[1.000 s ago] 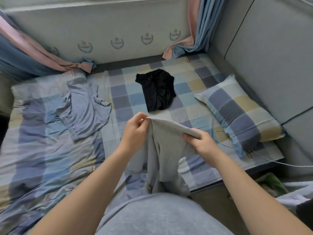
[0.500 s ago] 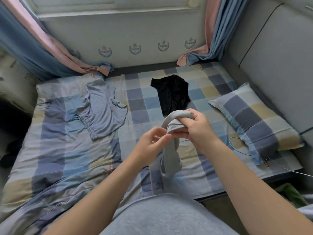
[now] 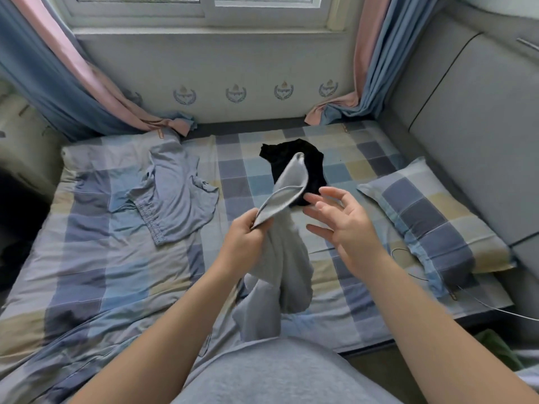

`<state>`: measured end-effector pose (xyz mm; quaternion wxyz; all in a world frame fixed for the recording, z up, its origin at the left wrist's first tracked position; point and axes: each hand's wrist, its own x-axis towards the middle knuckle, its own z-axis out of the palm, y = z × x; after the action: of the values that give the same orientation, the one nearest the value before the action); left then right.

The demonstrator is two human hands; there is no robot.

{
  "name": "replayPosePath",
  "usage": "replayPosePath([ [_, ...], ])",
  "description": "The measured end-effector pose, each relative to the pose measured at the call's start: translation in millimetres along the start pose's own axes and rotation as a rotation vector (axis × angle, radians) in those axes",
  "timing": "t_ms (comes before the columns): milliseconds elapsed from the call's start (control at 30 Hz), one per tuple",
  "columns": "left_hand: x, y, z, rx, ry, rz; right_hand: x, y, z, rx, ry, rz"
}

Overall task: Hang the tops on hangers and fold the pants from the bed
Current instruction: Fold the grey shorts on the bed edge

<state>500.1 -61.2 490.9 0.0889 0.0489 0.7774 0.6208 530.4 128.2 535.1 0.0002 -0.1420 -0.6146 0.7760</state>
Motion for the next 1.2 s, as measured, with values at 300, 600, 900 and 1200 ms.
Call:
replayPosePath([
  [300,14,25,4,-0.178,0.135,-0.105,-19,44,14,-0.443,-0.288,0.122],
  [600,9,59,12,-0.347,0.151,-0.156,-5,86,41,-0.865,-0.226,0.124],
  [900,21,62,-9,-0.625,0.222,-0.236,8,77,6,-0.689,-0.047,0.025],
  [1200,16,19,5,-0.285,-0.179,-0.307,13,20,3,-0.288,0.077,0.029],
])
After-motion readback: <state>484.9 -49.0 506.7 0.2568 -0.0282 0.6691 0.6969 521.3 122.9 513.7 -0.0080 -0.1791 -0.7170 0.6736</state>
